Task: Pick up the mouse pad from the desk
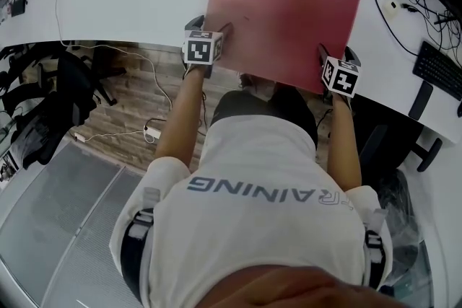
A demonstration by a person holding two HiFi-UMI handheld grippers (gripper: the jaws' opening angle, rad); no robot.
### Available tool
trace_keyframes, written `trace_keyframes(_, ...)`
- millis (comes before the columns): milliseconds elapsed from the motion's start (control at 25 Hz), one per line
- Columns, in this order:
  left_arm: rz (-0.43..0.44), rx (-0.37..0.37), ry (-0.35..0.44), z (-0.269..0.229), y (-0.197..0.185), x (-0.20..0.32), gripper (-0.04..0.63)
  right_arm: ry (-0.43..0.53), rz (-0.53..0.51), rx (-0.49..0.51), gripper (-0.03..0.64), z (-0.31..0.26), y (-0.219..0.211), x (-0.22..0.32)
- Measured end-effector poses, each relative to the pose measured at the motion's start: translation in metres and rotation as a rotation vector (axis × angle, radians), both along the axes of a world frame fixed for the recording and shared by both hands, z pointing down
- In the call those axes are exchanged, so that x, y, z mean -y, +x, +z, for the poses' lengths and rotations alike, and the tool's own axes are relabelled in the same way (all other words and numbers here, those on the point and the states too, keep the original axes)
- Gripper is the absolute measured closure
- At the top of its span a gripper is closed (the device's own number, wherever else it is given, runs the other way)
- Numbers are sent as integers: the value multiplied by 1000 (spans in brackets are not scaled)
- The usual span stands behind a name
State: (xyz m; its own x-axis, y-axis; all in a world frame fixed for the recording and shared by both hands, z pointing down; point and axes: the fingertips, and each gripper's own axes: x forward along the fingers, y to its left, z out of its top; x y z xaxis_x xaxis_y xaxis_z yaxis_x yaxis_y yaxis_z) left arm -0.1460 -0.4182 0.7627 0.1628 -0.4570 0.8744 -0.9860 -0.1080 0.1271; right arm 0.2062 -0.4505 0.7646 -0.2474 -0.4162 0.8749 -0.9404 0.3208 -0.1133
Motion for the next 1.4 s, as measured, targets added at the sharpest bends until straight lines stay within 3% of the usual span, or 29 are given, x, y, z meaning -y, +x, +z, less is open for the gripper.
trace_keyframes(480, 16, 8, -58, 2, 3, -3, 252, 3, 35, -25, 259, 1, -2, -2)
trace_keyframes(560, 30, 9, -74, 0, 8, -2, 291, 5, 36, -24, 286, -1, -5, -3)
trace_keyframes(680, 51, 7, -65, 0, 16, -3, 358, 6, 21, -25, 377, -2, -14, -6)
trace_keyframes(1040, 121, 10, 39, -26, 31, -4, 482, 82, -27, 22, 551, -30, -36, -12)
trace_keyframes(1400, 141, -41, 148, -66, 41, -11, 520, 168, 11, 83, 560, -74, -47, -17)
